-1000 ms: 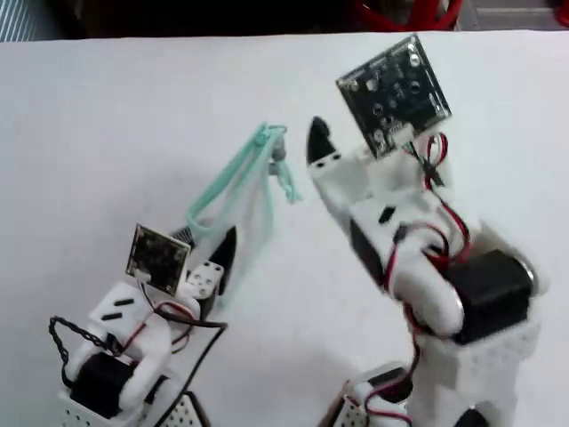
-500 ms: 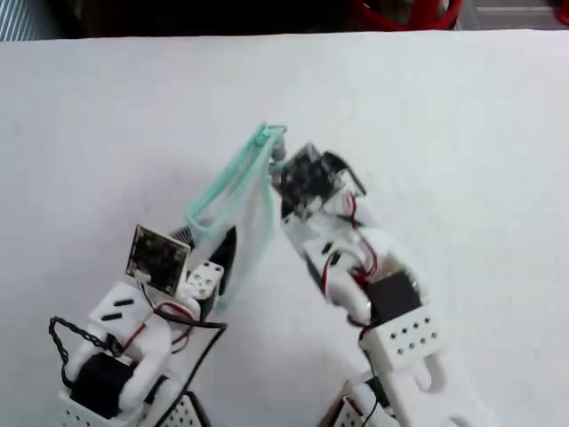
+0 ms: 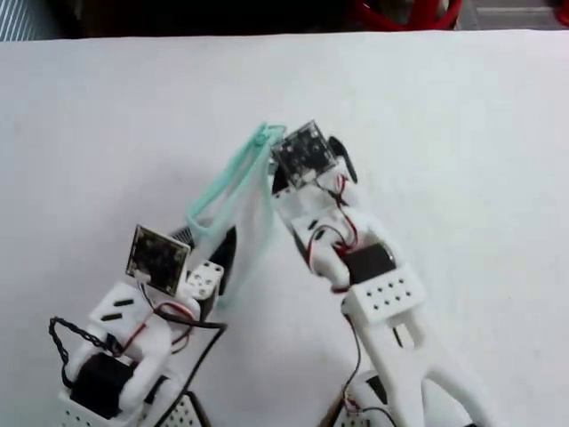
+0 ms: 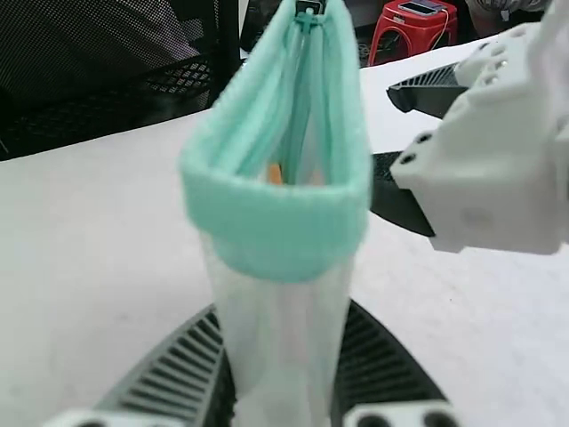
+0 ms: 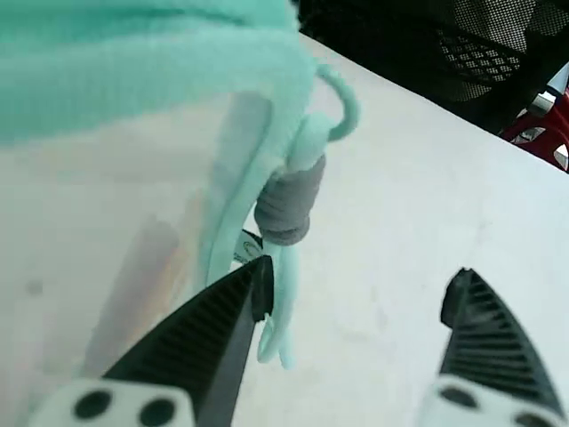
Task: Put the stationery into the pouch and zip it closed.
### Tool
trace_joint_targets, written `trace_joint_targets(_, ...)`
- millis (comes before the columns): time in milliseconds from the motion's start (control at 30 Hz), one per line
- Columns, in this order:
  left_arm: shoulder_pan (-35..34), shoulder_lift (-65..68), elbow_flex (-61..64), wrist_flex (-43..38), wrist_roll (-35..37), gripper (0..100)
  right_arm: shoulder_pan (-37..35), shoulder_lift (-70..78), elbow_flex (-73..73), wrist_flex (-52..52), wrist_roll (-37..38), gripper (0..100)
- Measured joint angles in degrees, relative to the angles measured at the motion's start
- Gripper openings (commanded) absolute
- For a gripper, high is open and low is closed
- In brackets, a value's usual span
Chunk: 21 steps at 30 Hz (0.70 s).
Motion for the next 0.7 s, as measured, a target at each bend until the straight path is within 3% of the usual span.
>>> trace_joint_targets(367, -0.3, 0.0, 0.0, 0.0, 0.1, 7, 0.4, 9.7, -3.3, -9.4, -0.1, 27.9)
trace_joint_targets(700, -0.2, 0.0, 0.0, 0.0, 0.1, 7, 0.3, -0.9, -3.0, 3.4, -0.2, 27.9)
